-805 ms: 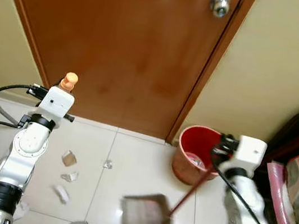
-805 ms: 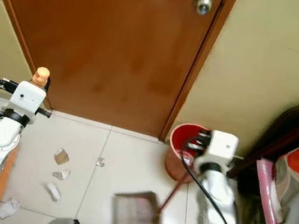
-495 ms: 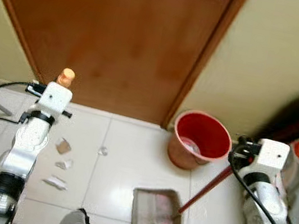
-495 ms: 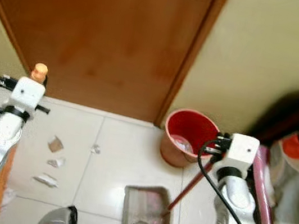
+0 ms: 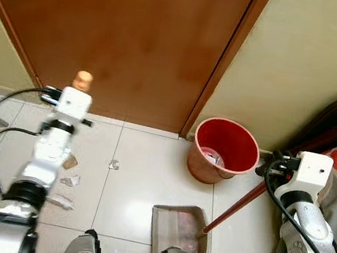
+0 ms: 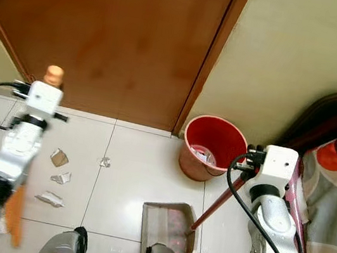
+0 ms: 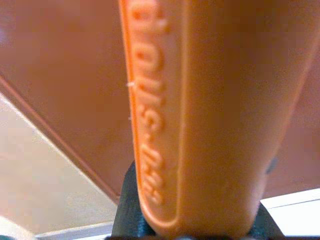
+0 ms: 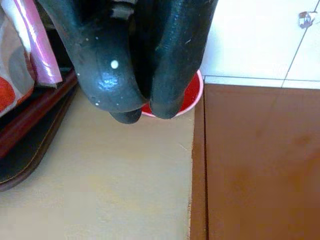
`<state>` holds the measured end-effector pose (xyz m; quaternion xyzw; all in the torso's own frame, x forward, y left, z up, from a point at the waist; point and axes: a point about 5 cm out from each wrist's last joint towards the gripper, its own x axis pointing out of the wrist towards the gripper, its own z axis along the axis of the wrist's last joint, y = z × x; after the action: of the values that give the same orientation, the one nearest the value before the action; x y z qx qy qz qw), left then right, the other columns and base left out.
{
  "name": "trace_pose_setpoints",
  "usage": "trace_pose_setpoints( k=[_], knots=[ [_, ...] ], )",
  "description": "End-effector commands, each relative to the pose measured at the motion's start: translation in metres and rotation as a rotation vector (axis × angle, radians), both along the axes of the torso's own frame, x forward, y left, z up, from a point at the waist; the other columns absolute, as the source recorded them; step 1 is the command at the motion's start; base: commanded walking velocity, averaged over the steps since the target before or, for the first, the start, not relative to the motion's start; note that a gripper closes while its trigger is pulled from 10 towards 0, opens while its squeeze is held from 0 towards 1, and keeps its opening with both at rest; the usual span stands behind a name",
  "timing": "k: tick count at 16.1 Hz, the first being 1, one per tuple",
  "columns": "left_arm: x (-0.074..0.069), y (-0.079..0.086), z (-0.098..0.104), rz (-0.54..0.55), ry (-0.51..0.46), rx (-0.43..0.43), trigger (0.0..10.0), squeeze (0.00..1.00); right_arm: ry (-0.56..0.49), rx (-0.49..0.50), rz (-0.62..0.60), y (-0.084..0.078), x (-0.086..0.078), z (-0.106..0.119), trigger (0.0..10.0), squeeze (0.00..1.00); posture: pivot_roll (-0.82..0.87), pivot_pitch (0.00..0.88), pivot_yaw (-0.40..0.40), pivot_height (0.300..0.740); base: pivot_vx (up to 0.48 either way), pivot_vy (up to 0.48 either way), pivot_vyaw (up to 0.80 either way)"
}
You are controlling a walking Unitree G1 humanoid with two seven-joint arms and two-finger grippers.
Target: Sweep floor
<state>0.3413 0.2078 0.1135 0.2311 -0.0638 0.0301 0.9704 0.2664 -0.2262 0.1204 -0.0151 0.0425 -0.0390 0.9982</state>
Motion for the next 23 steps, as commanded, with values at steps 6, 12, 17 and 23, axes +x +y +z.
trace_pose_setpoints(
  k=[6, 12, 17, 23],
  knots=[
    [0.009, -0.073, 0.007, -0.184, -0.056, -0.098, 10.0, 0.00, -0.038, -0.016, -0.043, -0.002, 0.010, 0.006, 10.0, 0.00, -0.19, 0.199, -0.068, 0.740, 0.000, 0.000, 0.00],
    [0.014, -0.116, 0.030, -0.340, -0.117, -0.179, 10.0, 0.00, -0.057, 0.043, -0.038, 0.017, 0.024, -0.003, 10.0, 0.00, -0.13, 0.133, -0.041, 0.740, 0.000, 0.000, 0.00],
    [0.017, -0.121, 0.053, -0.389, -0.189, -0.231, 10.0, 0.00, -0.081, 0.081, -0.022, 0.034, 0.042, -0.007, 10.0, 0.00, -0.06, 0.068, -0.024, 0.740, 0.000, 0.000, 0.00],
    [0.003, -0.112, 0.068, -0.401, -0.248, -0.250, 10.0, 0.00, -0.084, 0.103, -0.016, 0.044, 0.051, -0.015, 10.0, 0.00, -0.01, 0.045, -0.015, 0.740, 0.000, 0.000, 0.00]
  ],
)
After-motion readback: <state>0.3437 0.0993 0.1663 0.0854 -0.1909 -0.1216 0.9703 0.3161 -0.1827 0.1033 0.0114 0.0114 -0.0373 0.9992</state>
